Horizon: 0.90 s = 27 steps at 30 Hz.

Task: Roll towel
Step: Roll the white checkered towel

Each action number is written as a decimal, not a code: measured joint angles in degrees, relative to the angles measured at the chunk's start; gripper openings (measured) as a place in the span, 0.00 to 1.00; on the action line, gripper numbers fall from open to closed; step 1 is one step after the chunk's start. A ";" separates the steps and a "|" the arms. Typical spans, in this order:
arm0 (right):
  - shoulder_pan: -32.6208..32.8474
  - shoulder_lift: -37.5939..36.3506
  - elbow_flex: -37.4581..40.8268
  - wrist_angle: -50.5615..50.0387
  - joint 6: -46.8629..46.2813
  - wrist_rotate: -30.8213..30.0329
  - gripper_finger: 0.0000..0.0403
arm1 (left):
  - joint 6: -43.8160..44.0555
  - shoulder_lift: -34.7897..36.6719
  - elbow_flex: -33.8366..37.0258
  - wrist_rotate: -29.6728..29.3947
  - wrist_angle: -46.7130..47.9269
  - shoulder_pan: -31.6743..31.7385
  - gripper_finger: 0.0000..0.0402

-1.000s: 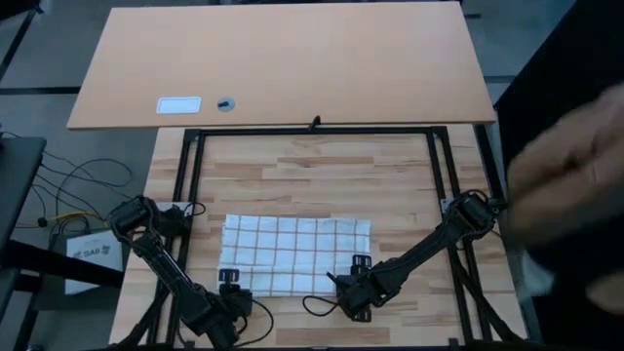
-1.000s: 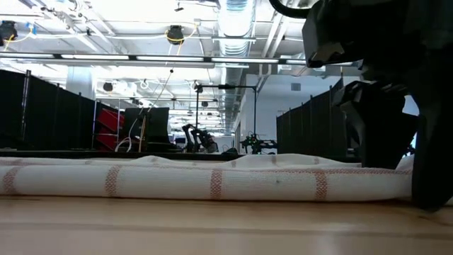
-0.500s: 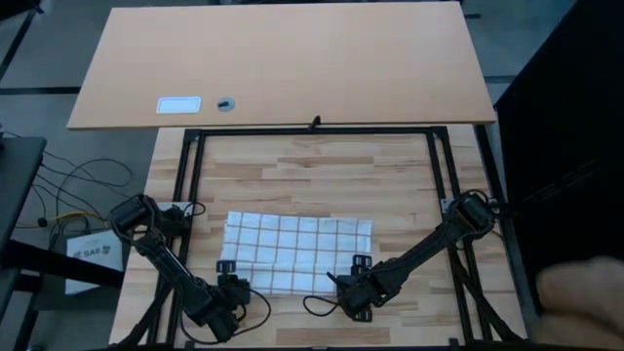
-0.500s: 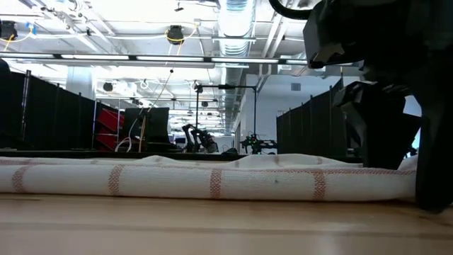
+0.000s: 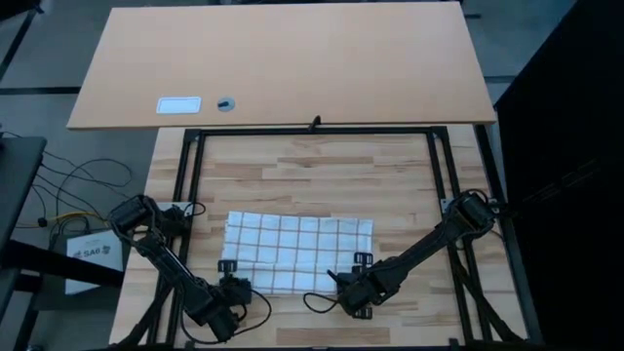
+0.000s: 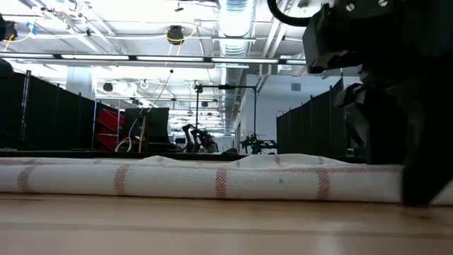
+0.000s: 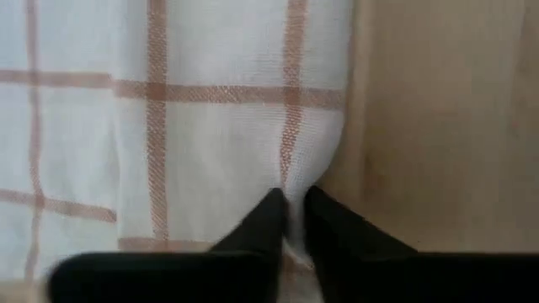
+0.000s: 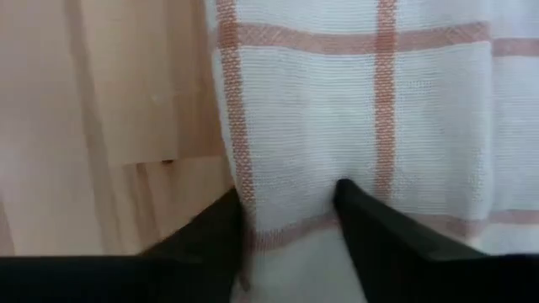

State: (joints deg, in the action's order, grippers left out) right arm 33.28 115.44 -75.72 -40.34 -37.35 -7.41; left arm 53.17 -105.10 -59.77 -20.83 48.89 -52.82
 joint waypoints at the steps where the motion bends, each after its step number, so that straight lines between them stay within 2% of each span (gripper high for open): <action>1: 0.00 0.00 0.05 -0.18 -0.20 -0.06 0.36 | 0.28 0.00 0.04 -0.98 -0.02 0.00 0.03; 4: -0.04 -0.10 0.75 0.30 -0.37 -0.19 0.12 | 1.76 -0.07 0.11 -2.00 0.17 0.07 0.01; 6: 0.01 -0.13 1.10 0.72 -0.39 0.17 0.04 | 2.57 -0.07 0.11 -2.04 0.17 0.07 0.01; 12: 0.55 -0.09 1.20 2.80 -0.80 3.49 0.02 | 4.87 -0.07 0.09 -1.35 0.22 -0.47 0.00; 16: 1.51 -0.04 1.15 6.27 -0.80 7.67 0.01 | 5.77 -0.07 -0.87 1.54 0.64 -1.05 0.00; 22: 3.82 0.02 1.15 8.65 -2.47 8.56 0.01 | 6.44 -0.20 -3.57 6.28 -0.95 -2.34 0.00; 27: 5.44 -0.08 1.21 10.09 -3.37 12.16 0.00 | 3.62 -0.18 -4.99 11.54 -5.77 -2.76 0.00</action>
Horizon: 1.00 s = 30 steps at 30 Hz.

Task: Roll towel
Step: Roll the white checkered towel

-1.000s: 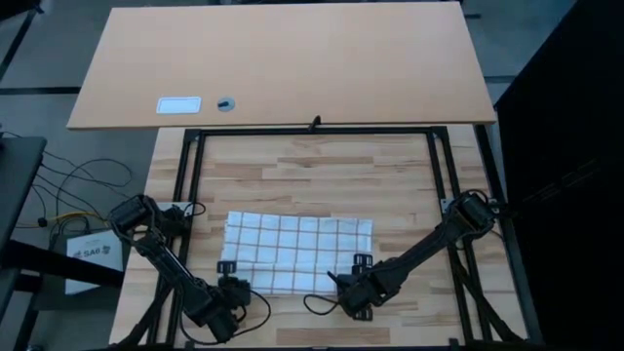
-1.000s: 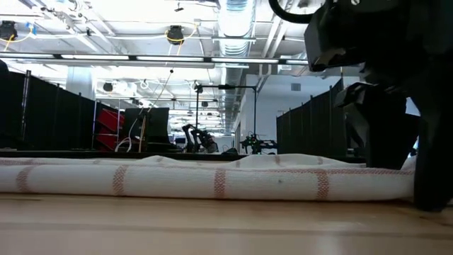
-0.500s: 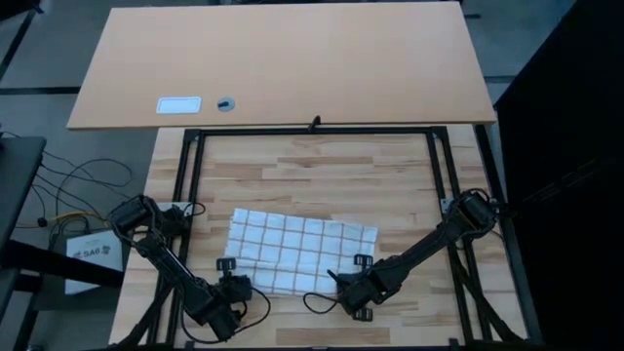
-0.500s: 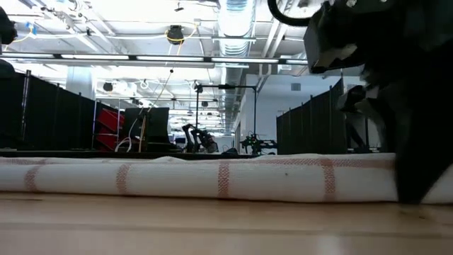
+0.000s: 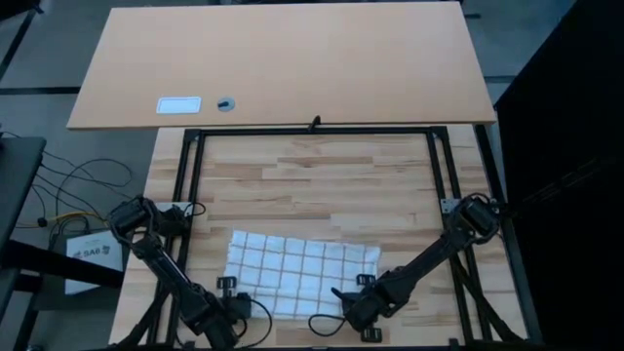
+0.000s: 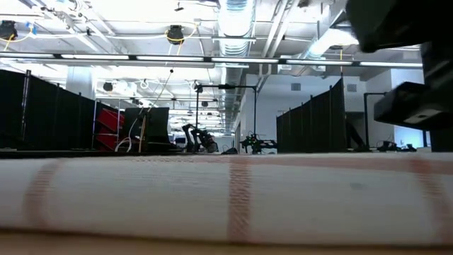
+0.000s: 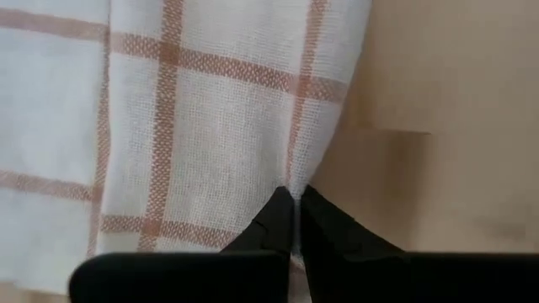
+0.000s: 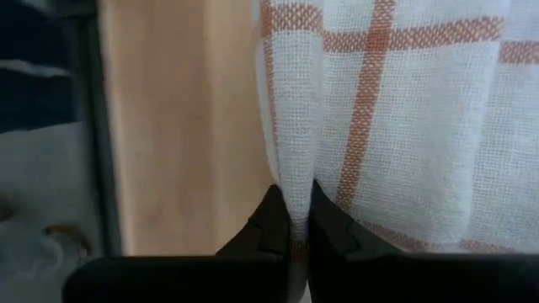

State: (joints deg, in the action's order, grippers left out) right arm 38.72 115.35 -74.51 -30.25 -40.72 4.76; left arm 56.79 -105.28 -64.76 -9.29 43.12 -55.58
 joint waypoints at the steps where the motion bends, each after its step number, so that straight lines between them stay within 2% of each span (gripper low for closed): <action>1: 0.30 -0.03 0.03 0.74 -0.11 0.74 0.00 | -0.56 0.00 -0.49 0.83 -0.80 -0.12 0.00; 9: 2.34 -1.21 -0.53 3.89 -3.04 4.53 0.00 | -3.18 0.14 -4.66 5.54 -2.10 -0.24 0.00; 19: 2.67 -1.31 -2.33 3.63 -3.00 9.02 0.00 | -2.78 5.66 -5.26 6.10 0.05 0.88 0.00; 23: 2.43 -1.31 -2.33 3.44 -2.99 9.77 0.00 | -5.86 7.01 -5.26 6.52 1.02 3.31 0.00; 30: 0.60 -1.72 -2.09 3.04 -2.77 13.55 0.00 | -12.06 8.90 0.00 12.04 -0.48 8.49 0.00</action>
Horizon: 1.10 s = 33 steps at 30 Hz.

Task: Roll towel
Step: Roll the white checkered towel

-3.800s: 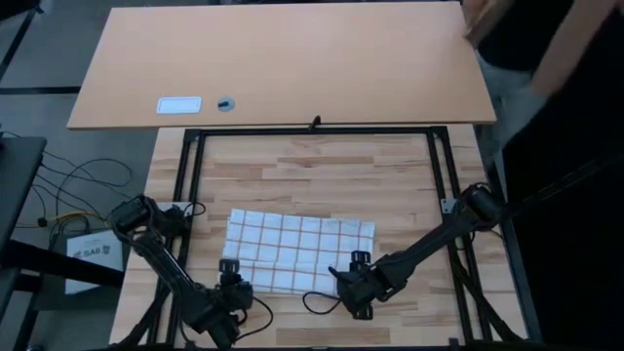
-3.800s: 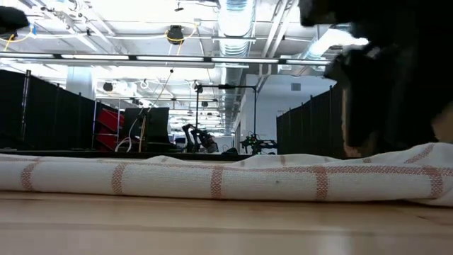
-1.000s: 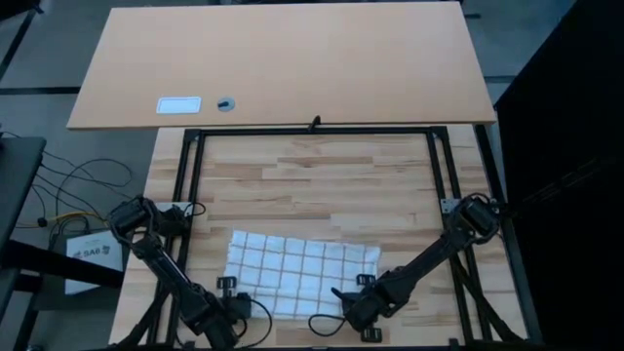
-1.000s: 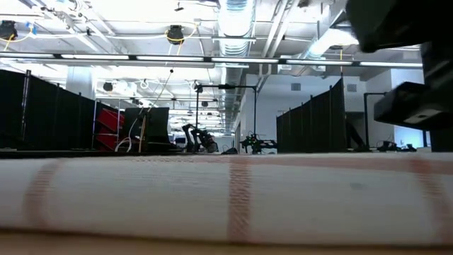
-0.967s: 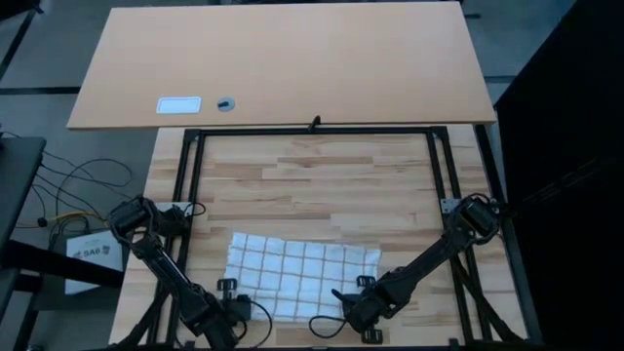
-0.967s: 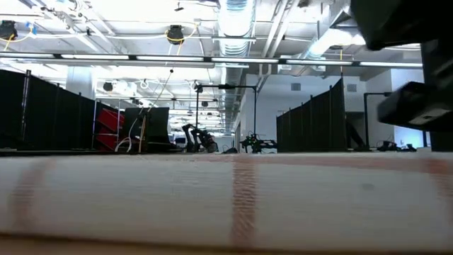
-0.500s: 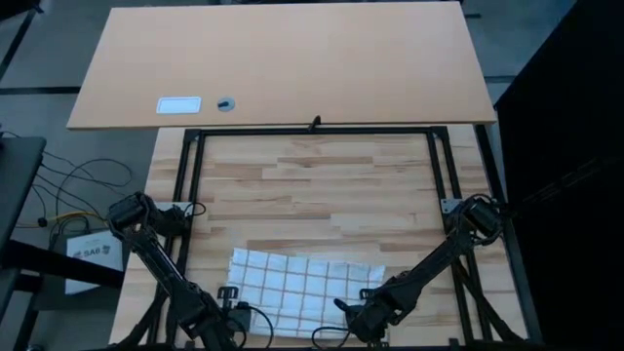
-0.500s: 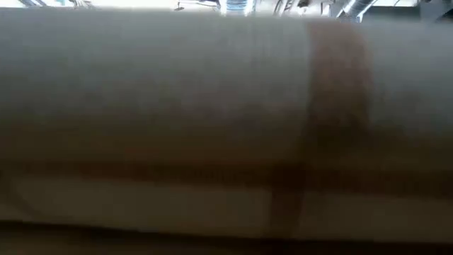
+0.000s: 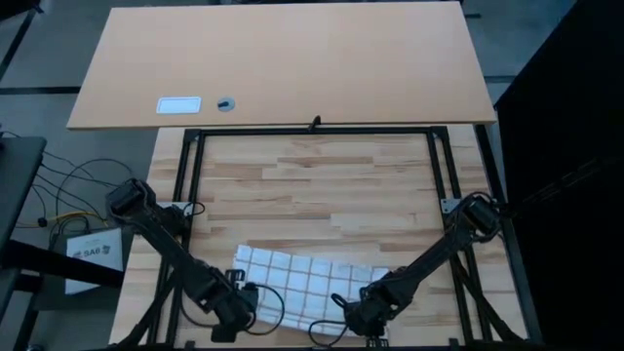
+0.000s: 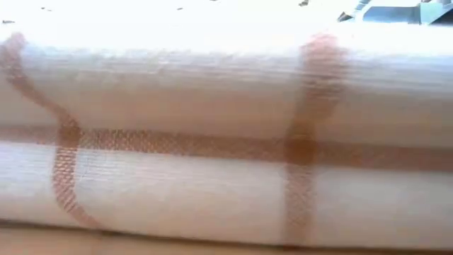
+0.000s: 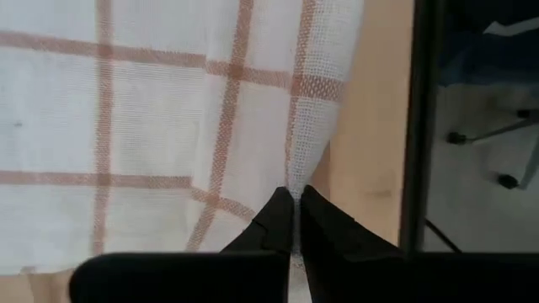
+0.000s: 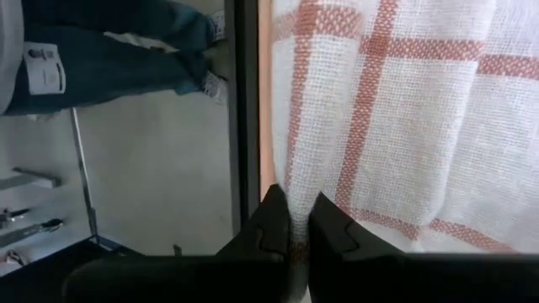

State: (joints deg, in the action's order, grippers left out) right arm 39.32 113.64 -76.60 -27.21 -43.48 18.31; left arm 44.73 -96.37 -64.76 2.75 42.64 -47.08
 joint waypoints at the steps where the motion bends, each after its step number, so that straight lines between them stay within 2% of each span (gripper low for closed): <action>1: -0.32 -0.09 0.00 0.09 -0.02 0.00 0.00 | -0.52 0.70 1.00 0.05 -0.14 0.40 0.00; 15: -2.70 -2.02 0.02 0.17 -1.86 2.46 0.00 | -9.99 12.91 8.46 5.09 -1.41 8.89 0.00; 23: -3.33 -2.54 0.00 3.98 -6.84 2.85 0.00 | -16.43 13.33 13.89 13.64 -4.38 12.33 0.00; 33: -4.78 -3.67 0.00 6.45 -9.68 3.13 0.00 | -22.20 13.33 17.17 16.75 -5.74 14.84 0.00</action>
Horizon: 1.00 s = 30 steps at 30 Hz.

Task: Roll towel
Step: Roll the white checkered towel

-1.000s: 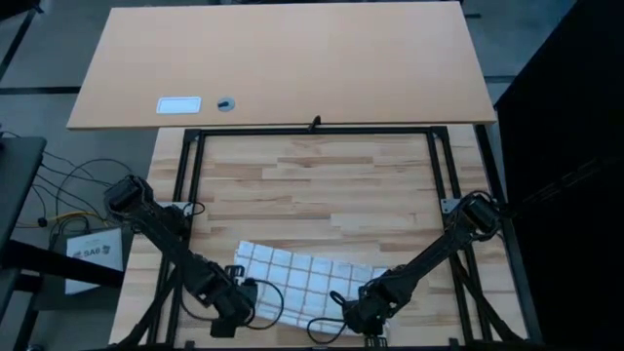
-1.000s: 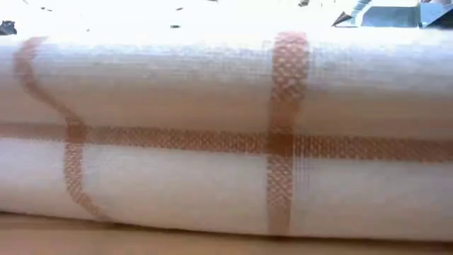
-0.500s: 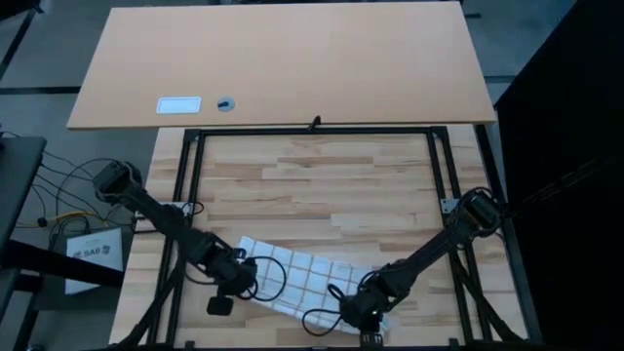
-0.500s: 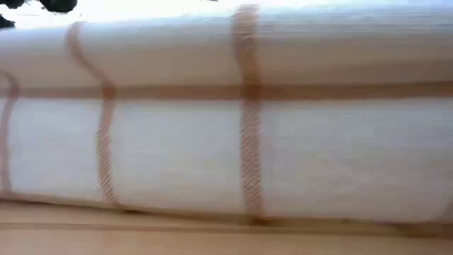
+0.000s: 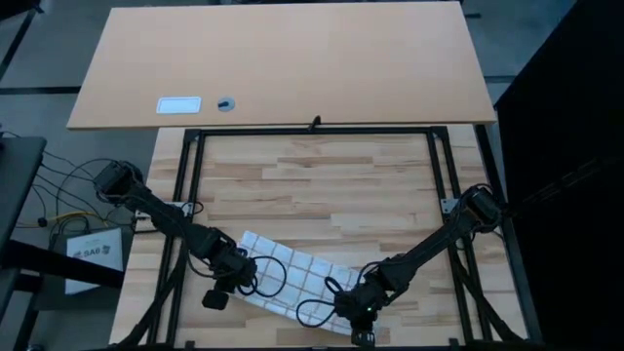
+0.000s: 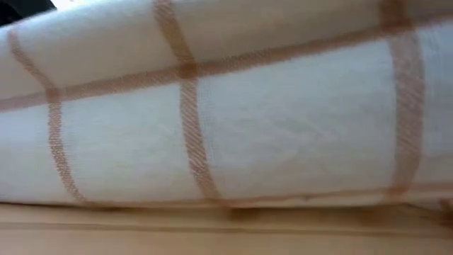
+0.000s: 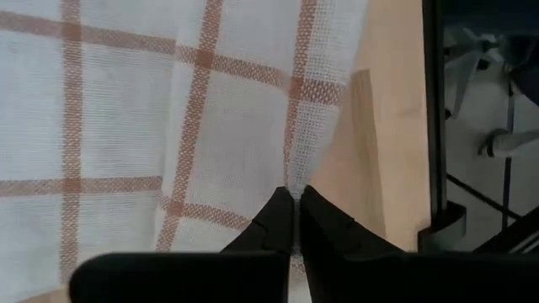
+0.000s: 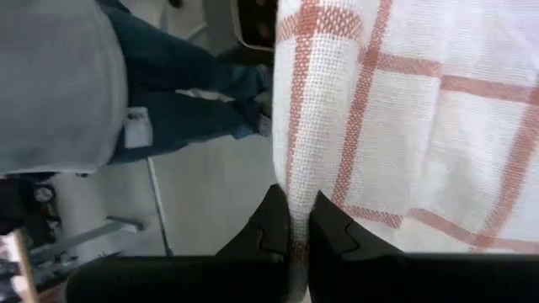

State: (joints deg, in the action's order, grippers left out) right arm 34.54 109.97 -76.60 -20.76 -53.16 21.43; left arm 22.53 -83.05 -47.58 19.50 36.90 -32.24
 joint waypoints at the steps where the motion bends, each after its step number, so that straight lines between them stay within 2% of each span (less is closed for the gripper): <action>1: -0.03 -0.02 0.00 0.69 -0.37 0.07 0.00 | -0.48 0.00 0.08 0.01 0.18 0.22 0.00; 18: 0.71 -0.02 0.18 2.71 -2.54 0.35 0.00 | -2.79 0.00 0.10 -0.23 -0.23 0.93 0.00; 24: 1.11 -0.13 8.41 21.89 -10.99 0.33 0.00 | -4.82 -0.02 0.10 -0.23 -0.20 1.83 0.00; 30: 1.89 -0.10 12.89 26.03 -13.45 -0.17 0.00 | -8.76 -0.02 0.10 -0.25 -0.33 5.57 0.00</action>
State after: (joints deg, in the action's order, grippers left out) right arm 36.43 109.86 -63.71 5.27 -66.61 21.26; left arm 13.77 -83.07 -47.48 19.25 36.58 -26.67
